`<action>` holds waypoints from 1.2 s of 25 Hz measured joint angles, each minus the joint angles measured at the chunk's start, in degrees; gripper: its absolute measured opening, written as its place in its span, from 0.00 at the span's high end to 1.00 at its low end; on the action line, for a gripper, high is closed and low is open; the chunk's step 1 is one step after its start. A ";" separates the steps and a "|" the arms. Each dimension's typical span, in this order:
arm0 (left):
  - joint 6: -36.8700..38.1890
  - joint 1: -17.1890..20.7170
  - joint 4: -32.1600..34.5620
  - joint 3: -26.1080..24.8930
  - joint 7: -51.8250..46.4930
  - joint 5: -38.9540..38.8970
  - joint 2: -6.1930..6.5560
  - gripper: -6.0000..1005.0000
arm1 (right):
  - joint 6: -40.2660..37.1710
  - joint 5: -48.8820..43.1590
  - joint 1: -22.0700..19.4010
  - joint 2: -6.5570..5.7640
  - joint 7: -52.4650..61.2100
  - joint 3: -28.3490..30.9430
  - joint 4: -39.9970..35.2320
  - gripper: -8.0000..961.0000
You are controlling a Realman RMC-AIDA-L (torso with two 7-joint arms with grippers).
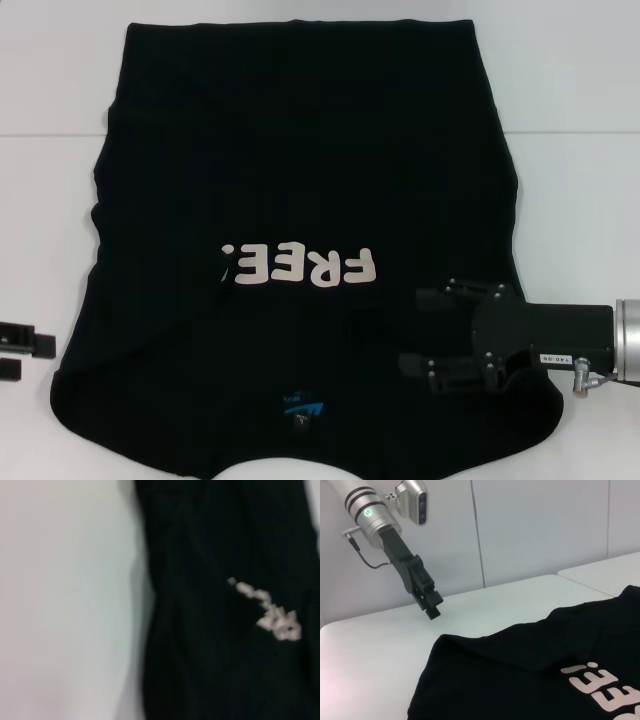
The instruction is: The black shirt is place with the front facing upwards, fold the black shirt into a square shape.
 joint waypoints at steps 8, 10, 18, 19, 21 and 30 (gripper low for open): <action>-3.36 -3.74 2.21 7.67 -1.71 6.86 -2.35 0.32 | 0.22 0.15 -0.19 -0.06 0.49 0.44 0.03 0.05; -4.02 -4.27 2.04 8.33 -1.80 7.26 -2.57 0.32 | 0.24 0.17 -0.26 -0.07 0.75 0.44 0.03 0.05; -6.90 -4.08 1.79 11.06 -1.52 8.63 -3.20 0.32 | 0.06 0.23 -0.32 -0.06 1.00 0.45 0.03 0.05; -7.57 -3.94 1.79 11.98 -1.48 8.63 -3.34 0.32 | -0.02 0.24 -0.32 -0.06 1.00 0.44 0.03 0.05; -8.41 -3.86 1.79 12.79 -1.36 8.64 -3.67 0.32 | -0.27 0.24 -0.32 -0.05 1.00 0.44 0.03 0.05; -8.95 -4.30 1.81 14.67 -0.74 8.66 -4.46 0.35 | -0.33 0.24 -0.43 -0.03 0.98 0.44 0.03 0.06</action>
